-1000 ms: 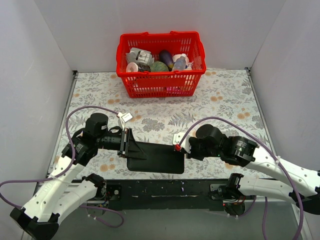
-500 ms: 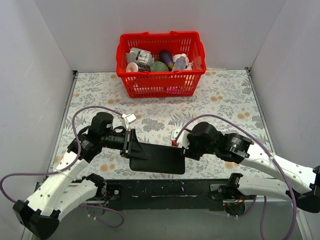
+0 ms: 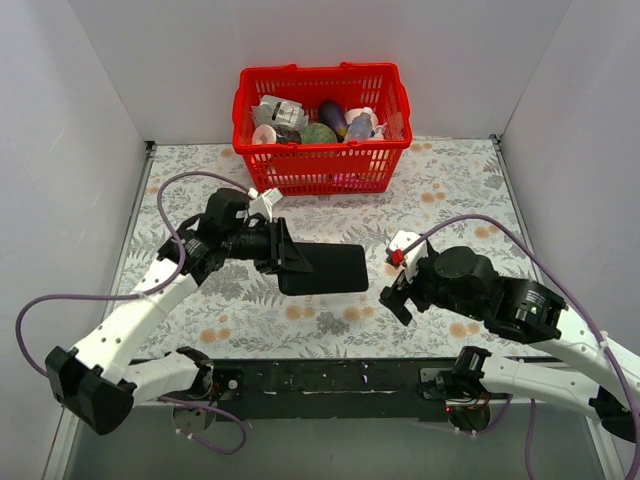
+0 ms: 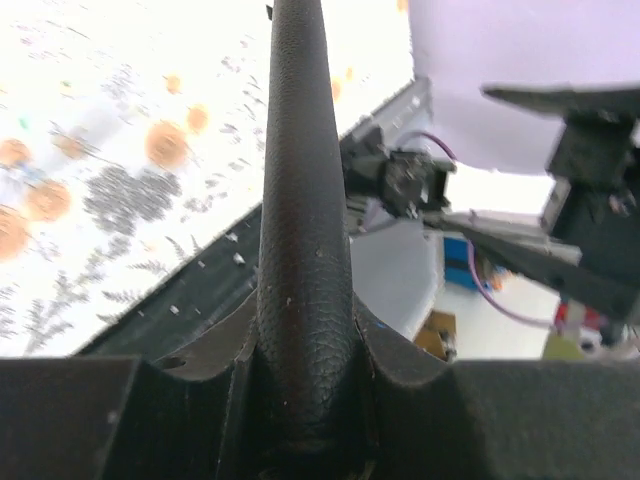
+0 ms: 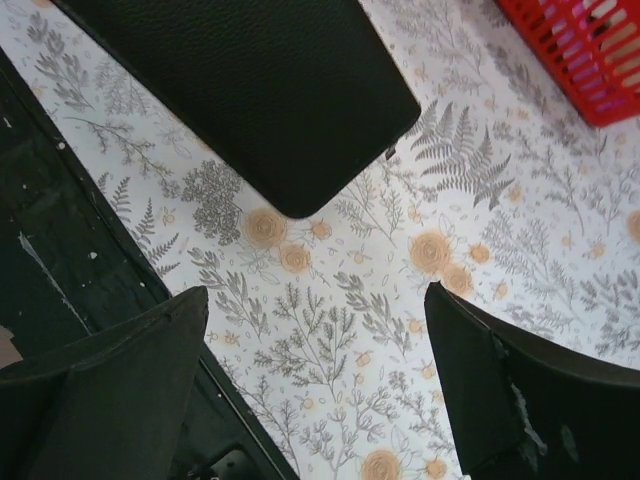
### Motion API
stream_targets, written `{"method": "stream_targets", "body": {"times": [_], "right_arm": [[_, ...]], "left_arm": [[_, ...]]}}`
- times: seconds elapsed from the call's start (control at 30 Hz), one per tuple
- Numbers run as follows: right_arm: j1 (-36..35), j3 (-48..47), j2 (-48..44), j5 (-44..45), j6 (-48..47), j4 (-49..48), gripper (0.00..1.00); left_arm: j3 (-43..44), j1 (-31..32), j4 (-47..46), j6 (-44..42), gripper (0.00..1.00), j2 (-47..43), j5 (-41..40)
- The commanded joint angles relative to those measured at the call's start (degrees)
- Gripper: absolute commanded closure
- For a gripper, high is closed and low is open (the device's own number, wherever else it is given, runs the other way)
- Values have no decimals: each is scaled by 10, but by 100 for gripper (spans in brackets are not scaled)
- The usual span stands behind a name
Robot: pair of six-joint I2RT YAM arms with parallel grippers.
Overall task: Sort the hair-cutting tools
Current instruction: Zip the hairdressing tool bag.
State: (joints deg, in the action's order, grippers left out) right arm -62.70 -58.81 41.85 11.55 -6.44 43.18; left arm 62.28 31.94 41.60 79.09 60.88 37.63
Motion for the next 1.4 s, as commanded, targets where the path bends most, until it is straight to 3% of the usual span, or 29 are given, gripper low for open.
{"method": "stream_targets", "body": {"times": [0.0,0.07,0.23,0.43,0.57,0.63,0.67,0.73,0.9,0.93,0.97,1.2,1.37], "right_arm": [[-2,-10,29,68,118,52,4],[-3,0,37,88,153,50,3],[-2,30,42,144,240,6,2],[-1,17,102,110,284,-5,2],[-1,11,129,120,306,-5,2],[-1,11,131,131,331,-5,2],[-1,10,132,152,339,-3,2],[-2,8,132,171,362,5,2],[-1,-1,141,174,377,26,2],[-1,-3,144,173,380,29,2],[-1,-4,148,170,379,30,2],[-1,-18,186,167,383,29,2],[-1,-34,230,196,388,45,2]], "left_arm": [[-9,-7,-88,-5,100,60,-83],[-28,-7,-141,-13,100,84,-106],[-94,-18,-306,-13,100,141,-74],[-180,-61,-483,34,100,172,-8],[-217,-74,-532,48,100,217,25],[-213,-75,-516,36,100,243,31],[-210,-75,-505,32,95,266,25],[-191,-76,-458,22,72,288,15],[-161,-76,-366,-10,38,309,-38],[-148,-76,-335,-17,24,308,-46],[-139,-76,-316,-26,2,308,-51],[-34,-75,-113,-116,2,309,-184],[33,-75,22,-159,2,291,-340]]}}
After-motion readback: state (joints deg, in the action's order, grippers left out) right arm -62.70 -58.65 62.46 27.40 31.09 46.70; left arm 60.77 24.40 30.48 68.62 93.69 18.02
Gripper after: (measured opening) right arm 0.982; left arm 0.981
